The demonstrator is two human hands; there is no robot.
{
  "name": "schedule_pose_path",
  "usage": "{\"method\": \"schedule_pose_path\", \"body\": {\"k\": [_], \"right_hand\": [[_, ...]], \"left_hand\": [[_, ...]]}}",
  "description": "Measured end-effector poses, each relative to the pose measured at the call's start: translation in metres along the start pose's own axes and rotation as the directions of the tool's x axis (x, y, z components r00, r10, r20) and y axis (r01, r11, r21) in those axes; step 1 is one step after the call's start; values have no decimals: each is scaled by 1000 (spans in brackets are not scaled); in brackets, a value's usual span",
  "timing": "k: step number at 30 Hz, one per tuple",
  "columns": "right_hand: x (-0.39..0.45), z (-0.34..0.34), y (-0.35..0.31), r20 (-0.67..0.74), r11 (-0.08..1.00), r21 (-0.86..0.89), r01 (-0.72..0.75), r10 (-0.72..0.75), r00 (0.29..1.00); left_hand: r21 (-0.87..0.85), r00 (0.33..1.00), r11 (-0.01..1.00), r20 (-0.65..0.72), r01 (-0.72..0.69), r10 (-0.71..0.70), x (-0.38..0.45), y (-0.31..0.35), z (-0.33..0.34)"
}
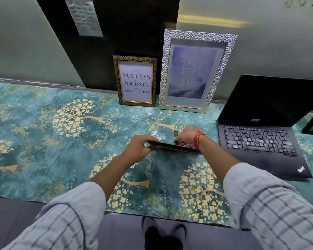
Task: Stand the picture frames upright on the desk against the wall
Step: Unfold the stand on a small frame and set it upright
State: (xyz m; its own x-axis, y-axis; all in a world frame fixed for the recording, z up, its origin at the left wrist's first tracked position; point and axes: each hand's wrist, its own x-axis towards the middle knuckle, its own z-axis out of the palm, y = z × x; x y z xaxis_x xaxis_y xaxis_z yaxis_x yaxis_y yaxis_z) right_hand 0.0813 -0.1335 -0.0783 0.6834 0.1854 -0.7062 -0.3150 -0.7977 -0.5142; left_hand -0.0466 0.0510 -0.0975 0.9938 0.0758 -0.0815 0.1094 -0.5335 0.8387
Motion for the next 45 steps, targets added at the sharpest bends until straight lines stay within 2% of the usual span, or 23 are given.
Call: {"method": "schedule_pose_path", "body": {"k": [3,6,9,11,13,15,16,18,19,20,21,23,26,29,34,40,45], "right_hand": [[4,-12,-16,117,979,-185,86,-65,991],[3,-20,-33,185,944,-303,129,-74,980],[5,-26,-43,203,954,-289,85,-26,979],[6,-28,-47,161,960,-265,93,-52,986],[10,-30,-50,17,981,-107,161,-160,987],[13,-36,-46,-221,941,228,250,-199,955],[13,-41,-41,-400,886,332,323,-178,899],[4,-46,-26,-695,839,322,438,-105,711],[-3,-45,-17,-771,846,286,450,-76,632],[-9,-41,-5,-802,843,289,453,-45,595],[-13,-34,6,-800,826,326,459,-18,600],[-13,-20,30,-737,780,419,464,-6,676],[-7,-3,50,-630,786,459,414,-40,776],[-6,1,59,-601,840,400,367,-62,797],[-7,0,77,-522,919,285,273,-90,848],[-14,-3,81,-491,940,226,256,-117,863],[-14,-8,84,-423,928,272,255,-123,898]], "left_hand": [[-38,998,998,39,41,-40,9,3,-6],[-90,989,986,52,140,-135,17,5,-11],[-131,980,973,79,190,-181,26,3,-12],[-150,974,963,75,222,-213,28,4,-13],[-173,973,958,63,229,-222,31,4,-13],[-209,968,945,75,250,-240,31,4,-11],[-232,960,932,92,279,-264,30,4,-10],[-279,938,896,117,345,-325,28,-3,-5],[-312,931,877,122,365,-344,27,-7,-1],[-355,927,856,125,376,-355,25,-9,3],[-403,920,829,118,387,-373,23,-8,5],[-475,908,783,95,402,-408,19,-4,12],[-463,912,801,40,379,-408,14,-5,19],[-465,920,802,85,376,-383,13,-2,19],[-331,924,862,139,383,-357,19,-4,19],[-300,905,855,188,423,-382,13,-8,26],[-255,909,875,192,411,-371,10,-8,31]]}}
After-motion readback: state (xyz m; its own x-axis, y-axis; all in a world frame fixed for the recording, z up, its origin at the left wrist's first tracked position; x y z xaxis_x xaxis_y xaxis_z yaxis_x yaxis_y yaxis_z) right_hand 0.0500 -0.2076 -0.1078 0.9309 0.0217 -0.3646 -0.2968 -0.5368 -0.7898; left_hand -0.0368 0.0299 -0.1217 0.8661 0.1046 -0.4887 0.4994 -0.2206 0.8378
